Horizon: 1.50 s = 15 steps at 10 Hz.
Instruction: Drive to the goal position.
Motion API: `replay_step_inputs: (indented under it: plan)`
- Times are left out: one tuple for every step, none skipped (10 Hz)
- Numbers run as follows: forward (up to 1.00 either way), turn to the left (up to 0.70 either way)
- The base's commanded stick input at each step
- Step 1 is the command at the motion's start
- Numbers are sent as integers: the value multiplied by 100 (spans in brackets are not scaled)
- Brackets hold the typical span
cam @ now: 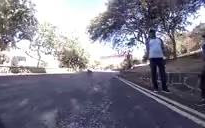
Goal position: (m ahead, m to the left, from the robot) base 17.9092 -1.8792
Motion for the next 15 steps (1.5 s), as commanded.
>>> replay_step_inputs:
  plan:
    - [50,0]
    - [50,0]
    - [50,0]
    - [50,0]
    - [50,0]
    - [50,0]
    - [50,0]
    - [50,0]
    - [50,0]
    - [50,0]
    - [50,0]
    - [50,0]
    - [50,0]
    - [50,0]
    - [50,0]
